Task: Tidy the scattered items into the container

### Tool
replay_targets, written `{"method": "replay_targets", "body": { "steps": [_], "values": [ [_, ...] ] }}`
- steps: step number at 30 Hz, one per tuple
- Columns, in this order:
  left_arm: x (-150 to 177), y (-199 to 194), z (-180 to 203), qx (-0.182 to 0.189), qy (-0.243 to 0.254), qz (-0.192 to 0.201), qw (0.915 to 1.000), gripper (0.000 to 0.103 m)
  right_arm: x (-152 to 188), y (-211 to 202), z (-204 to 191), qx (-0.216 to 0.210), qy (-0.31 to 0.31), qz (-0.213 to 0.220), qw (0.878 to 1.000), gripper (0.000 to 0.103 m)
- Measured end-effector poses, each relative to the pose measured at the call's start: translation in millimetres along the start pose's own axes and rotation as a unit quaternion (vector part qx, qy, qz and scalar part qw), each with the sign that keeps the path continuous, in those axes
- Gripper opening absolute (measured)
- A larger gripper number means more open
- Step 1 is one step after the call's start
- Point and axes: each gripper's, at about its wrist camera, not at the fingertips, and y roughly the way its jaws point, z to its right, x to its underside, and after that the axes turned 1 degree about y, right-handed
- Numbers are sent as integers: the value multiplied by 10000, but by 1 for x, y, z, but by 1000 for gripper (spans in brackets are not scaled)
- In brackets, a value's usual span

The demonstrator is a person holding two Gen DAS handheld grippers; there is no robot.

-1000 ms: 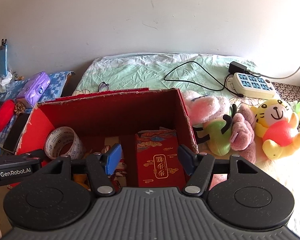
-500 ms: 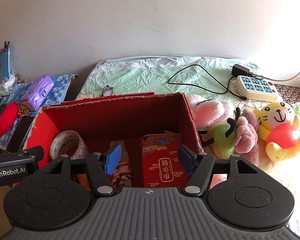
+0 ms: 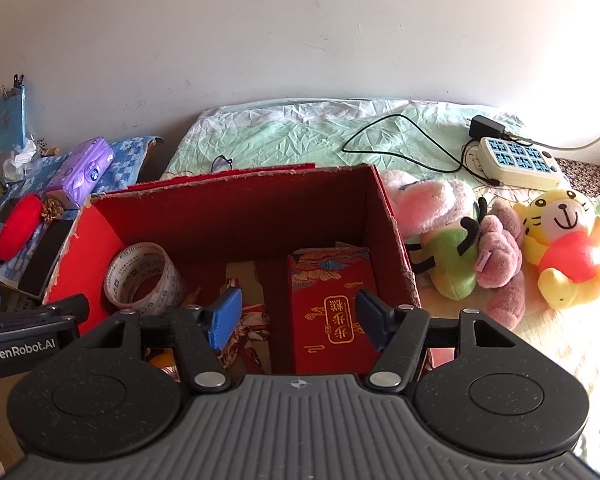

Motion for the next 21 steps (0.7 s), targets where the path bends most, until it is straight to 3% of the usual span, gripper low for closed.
{"method": "replay_targets", "body": {
  "steps": [21],
  "values": [
    [1, 4, 6, -24, 73, 6, 10000, 101, 10, -8, 2, -42, 46, 68, 10000, 66]
  ]
}}
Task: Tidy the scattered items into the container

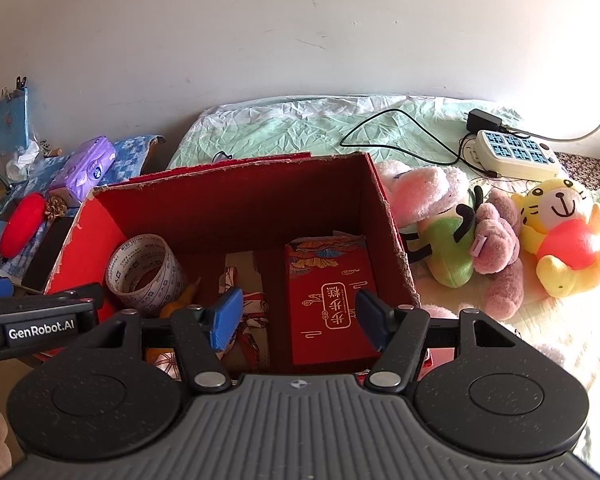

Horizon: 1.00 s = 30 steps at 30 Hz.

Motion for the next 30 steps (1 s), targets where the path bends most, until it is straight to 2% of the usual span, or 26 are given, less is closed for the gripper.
{"method": "replay_targets", "body": {
  "steps": [17, 30],
  "values": [
    [-2, -3, -7, -13, -65, 115, 9999, 101, -1, -5, -5, 26, -91, 122, 9999, 66],
    [7, 1, -17, 57, -233, -92, 9997, 101, 2, -4, -11, -3, -124, 81, 9999, 66]
  ]
}}
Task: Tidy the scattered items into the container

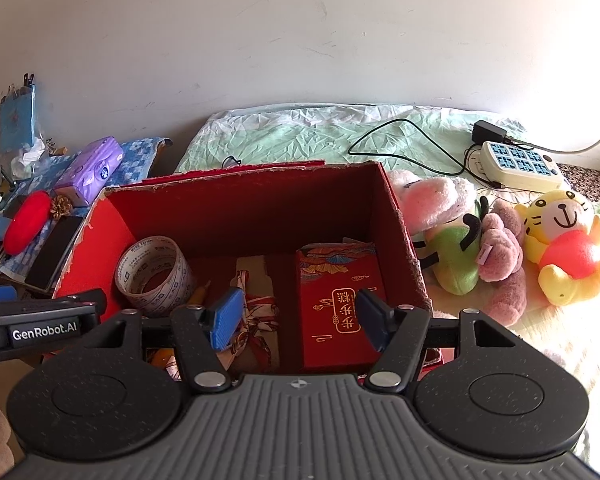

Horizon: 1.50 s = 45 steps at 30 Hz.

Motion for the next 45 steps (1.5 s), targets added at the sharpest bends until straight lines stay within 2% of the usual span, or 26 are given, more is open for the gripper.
{"method": "replay_targets", "body": {
  "steps": [18, 30, 36, 41, 45],
  "values": [
    [0, -1, 2, 20, 15, 17, 10000, 101, 3, 1, 2, 26, 56, -45, 10000, 66],
    [-13, -6, 11, 65, 147, 249, 9996, 101, -1, -1, 6, 65, 108, 50, 9999, 66],
    [-17, 2, 16, 162, 148, 120, 9997, 101, -5, 0, 6, 65, 85, 63, 9999, 66],
    [-25, 13, 21, 109, 267, -6, 9996, 101, -17, 14, 6, -89, 169, -204, 9996, 66],
    [-32, 20, 22, 37, 243, -105, 9996, 101, -27, 21, 9, -65, 324, -244, 9992, 66]
  ]
}}
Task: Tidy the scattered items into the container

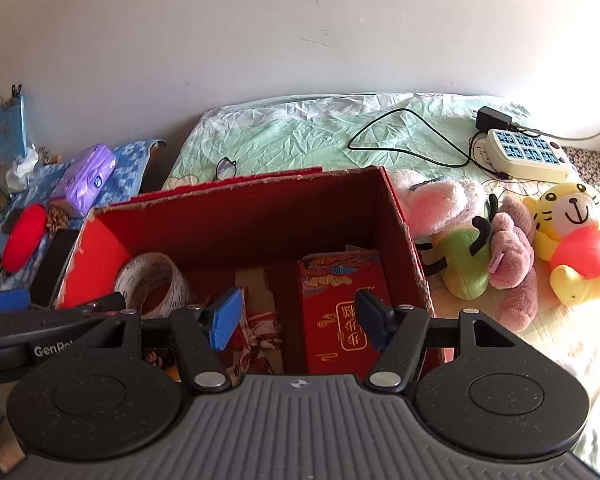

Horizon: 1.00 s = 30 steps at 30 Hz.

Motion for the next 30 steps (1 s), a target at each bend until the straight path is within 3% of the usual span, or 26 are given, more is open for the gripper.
{"method": "replay_targets", "body": {
  "steps": [9, 13, 30],
  "values": [
    [-15, 20, 3, 104, 44, -636, 9979, 101, -16, 23, -6, -112, -252, -794, 9965, 66],
    [-19, 19, 5, 157, 54, -689, 9975, 101, -22, 34, -8, -139, -398, -1202, 9919, 67],
    [-13, 21, 6, 260, 28, -741, 9969, 101, -28, 43, -2, -60, -370, -1317, 9906, 67]
  ]
}}
